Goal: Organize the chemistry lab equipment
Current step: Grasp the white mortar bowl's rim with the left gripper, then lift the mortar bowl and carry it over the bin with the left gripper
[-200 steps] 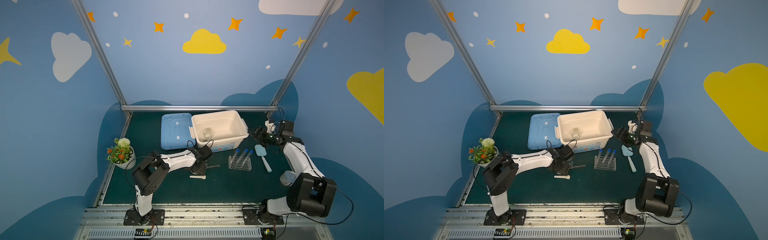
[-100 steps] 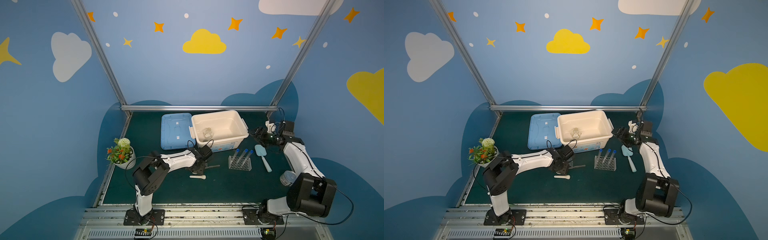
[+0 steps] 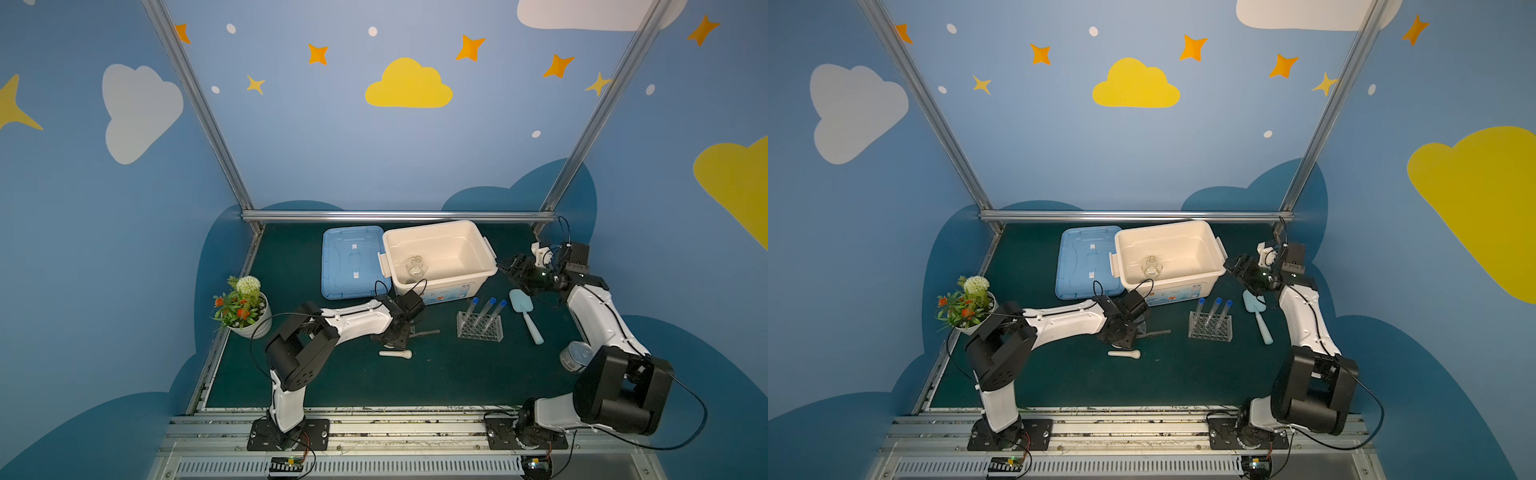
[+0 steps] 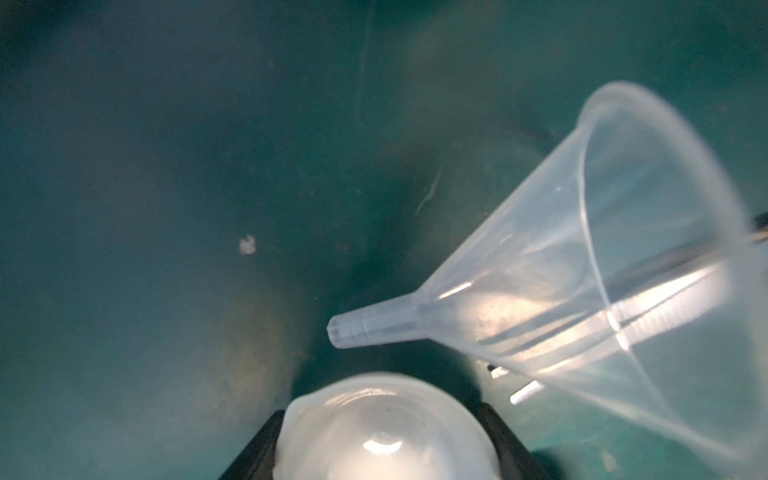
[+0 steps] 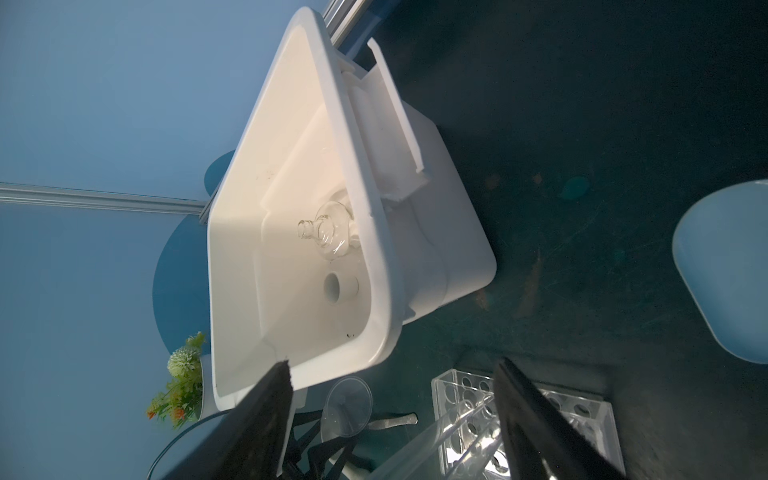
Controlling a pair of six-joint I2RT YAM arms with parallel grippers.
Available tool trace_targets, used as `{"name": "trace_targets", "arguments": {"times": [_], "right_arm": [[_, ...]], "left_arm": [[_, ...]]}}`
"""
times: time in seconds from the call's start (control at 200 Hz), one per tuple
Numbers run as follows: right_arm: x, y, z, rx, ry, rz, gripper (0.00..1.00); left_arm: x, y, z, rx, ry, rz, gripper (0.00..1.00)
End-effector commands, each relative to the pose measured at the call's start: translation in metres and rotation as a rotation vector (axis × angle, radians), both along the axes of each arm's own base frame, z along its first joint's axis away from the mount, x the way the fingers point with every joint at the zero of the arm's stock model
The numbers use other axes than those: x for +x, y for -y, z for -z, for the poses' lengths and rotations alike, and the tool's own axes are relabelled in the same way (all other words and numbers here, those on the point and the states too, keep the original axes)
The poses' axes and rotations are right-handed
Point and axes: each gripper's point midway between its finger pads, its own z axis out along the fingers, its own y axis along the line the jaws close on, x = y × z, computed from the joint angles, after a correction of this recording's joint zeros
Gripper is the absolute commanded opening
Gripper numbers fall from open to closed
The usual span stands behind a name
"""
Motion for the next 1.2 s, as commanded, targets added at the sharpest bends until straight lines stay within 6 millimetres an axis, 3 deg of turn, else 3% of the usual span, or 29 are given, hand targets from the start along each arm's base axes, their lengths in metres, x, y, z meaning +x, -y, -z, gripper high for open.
{"name": "trace_targets", "arguments": {"times": [0.0,0.35,0.611,0.836,1.196], "right_arm": [[-0.005,-0.001,-0.006,0.0,0.023,-0.013,0.77],[-0.005,-0.006,-0.01,0.027,0.04,-0.026,0.76],[-0.005,-0.007,-0.011,0.037,0.042,-0.023,0.76],[-0.005,-0.007,-0.01,0.039,0.044,-0.02,0.76],[-0.005,-0.008,-0.01,0.041,0.045,-0.023,0.76]], "left_arm": [[0.005,-0.003,-0.021,0.001,0.035,0.013,0.51],[0.003,-0.01,-0.057,-0.002,0.073,0.037,0.49],[0.008,-0.025,-0.105,0.016,0.16,0.052,0.49],[0.012,-0.025,-0.139,-0.031,0.217,0.048,0.49],[0.061,-0.014,-0.208,-0.125,0.404,0.107,0.49]]}}
